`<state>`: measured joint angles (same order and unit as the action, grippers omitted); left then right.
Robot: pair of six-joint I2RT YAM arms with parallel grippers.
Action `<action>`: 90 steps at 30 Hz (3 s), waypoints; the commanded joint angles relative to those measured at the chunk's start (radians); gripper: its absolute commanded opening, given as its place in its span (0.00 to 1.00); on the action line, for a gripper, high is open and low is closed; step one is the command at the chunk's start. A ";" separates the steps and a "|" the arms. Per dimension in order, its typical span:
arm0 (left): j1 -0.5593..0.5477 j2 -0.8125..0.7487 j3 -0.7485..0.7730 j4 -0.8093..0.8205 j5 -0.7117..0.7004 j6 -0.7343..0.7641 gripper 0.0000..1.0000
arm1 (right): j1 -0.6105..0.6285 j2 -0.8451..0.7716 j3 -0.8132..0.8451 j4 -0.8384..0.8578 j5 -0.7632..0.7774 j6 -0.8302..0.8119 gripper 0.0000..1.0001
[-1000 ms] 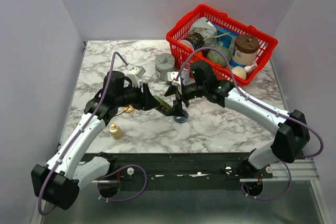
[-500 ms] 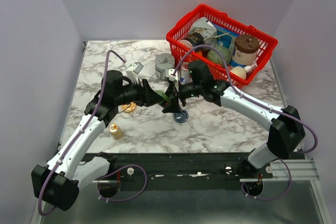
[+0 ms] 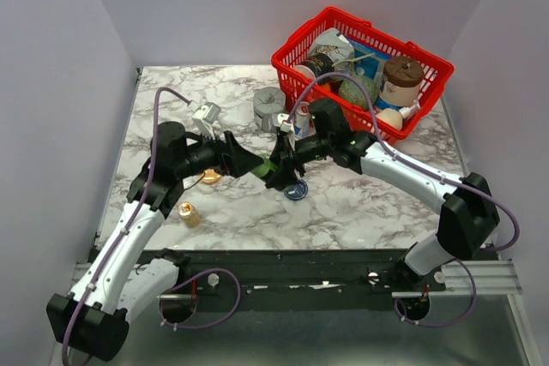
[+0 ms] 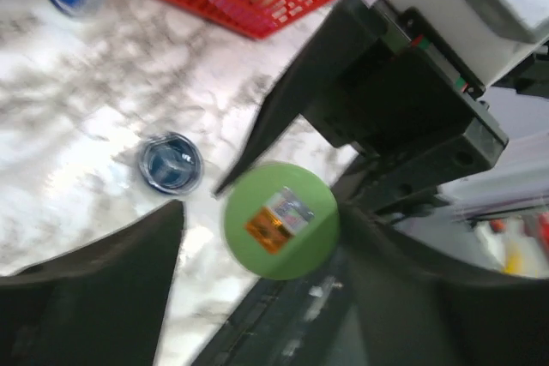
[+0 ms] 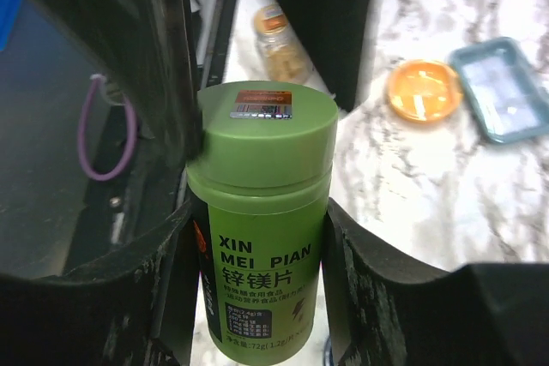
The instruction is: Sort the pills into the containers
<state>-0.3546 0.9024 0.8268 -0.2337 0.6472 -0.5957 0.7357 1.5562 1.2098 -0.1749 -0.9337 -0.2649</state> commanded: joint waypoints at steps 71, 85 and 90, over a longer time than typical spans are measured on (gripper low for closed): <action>-0.112 -0.307 -0.252 0.413 0.003 0.086 0.00 | 0.002 -0.013 -0.036 0.074 -0.251 0.128 0.68; -0.109 -0.290 -0.137 0.206 0.011 0.154 0.94 | 0.002 -0.027 -0.052 0.094 -0.255 0.127 0.20; -0.109 -0.240 -0.103 0.145 0.074 0.181 0.96 | 0.002 -0.025 -0.049 0.084 -0.258 0.121 0.19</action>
<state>-0.4644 0.6323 0.6861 -0.0162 0.6605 -0.4522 0.7383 1.5551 1.1656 -0.1059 -1.1942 -0.1307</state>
